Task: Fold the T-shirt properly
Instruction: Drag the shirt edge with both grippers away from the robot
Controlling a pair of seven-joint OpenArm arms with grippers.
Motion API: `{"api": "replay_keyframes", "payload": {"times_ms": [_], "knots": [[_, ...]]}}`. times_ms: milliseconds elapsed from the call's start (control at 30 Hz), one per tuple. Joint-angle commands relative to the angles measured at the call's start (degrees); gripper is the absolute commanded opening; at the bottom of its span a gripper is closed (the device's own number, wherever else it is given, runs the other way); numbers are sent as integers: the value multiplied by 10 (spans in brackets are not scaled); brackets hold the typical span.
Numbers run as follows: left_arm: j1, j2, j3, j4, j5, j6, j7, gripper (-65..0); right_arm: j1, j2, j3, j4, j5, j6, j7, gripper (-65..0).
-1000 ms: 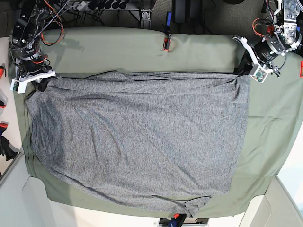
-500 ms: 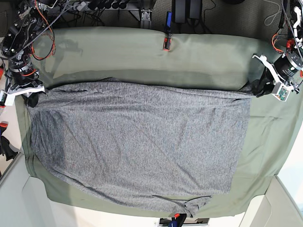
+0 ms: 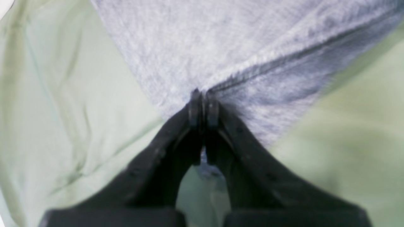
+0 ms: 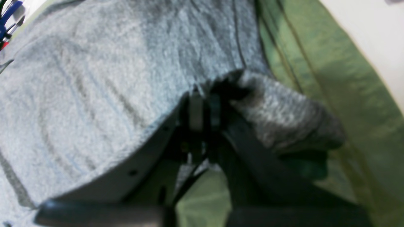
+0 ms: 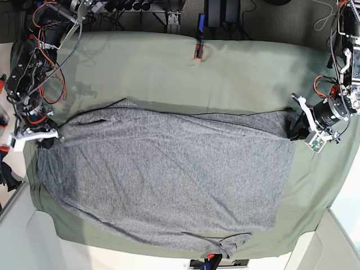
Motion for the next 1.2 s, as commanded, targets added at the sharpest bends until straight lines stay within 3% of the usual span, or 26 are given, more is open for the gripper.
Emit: {"api": "replay_keyframes", "payload": {"times_ms": [0, 300, 533, 600, 667, 700, 833, 967, 1167], "knots": [[-35, -13, 0, -13, -6, 5, -12, -650, 22, 9, 0, 4, 1, 0, 16, -650], [-176, -12, 77, -162, 5, 5, -38, -650, 82, 32, -3, -61, -13, 2, 20, -650], [-207, -2, 114, -206, 10, 5, -63, -636, 82, 41, -22, -72, -8, 16, 23, -642], [-207, -2, 114, -206, 5, 5, -54, -517, 79, 41, -24, -72, 2, 16, 23, -468], [-208, -3, 113, -205, -27, 5, -22, -411, 78, 41, -24, -72, 15, 16, 21, -337], [-208, -6, 112, -202, -48, 5, -3, -389, 78, 41, -24, -72, 18, 16, 21, -307], [-203, -20, 80, -180, -169, 5, 92, -388, 72, 44, -18, -49, 28, 16, -3, -303], [-167, -22, -1, -138, -296, 5, 186, -388, 33, 44, -1, 19, 59, 15, -26, -303], [-71, -18, -71, -62, -346, 5, 211, -388, -27, 43, 6, 67, 71, 14, -45, -303]]}}
